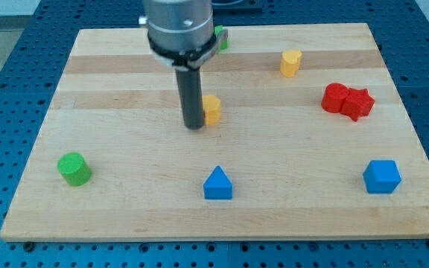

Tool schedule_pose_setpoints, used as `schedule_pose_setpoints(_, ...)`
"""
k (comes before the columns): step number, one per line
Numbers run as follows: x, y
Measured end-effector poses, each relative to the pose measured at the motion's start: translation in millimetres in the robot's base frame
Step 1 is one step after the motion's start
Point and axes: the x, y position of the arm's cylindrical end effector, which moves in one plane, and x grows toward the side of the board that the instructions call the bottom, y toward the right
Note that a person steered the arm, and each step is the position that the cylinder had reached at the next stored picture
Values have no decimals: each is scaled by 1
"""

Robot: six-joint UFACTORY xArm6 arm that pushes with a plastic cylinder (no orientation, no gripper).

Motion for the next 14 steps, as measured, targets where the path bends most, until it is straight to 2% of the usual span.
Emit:
schedule_pose_setpoints(2, -80, 12)
schedule_pose_setpoints(4, -140, 87)
schedule_pose_setpoints(5, -176, 109)
schedule_pose_setpoints(6, -205, 107)
schedule_pose_setpoints(9, -212, 39)
schedule_pose_setpoints(11, -177, 9)
schedule_pose_setpoints(14, -164, -51)
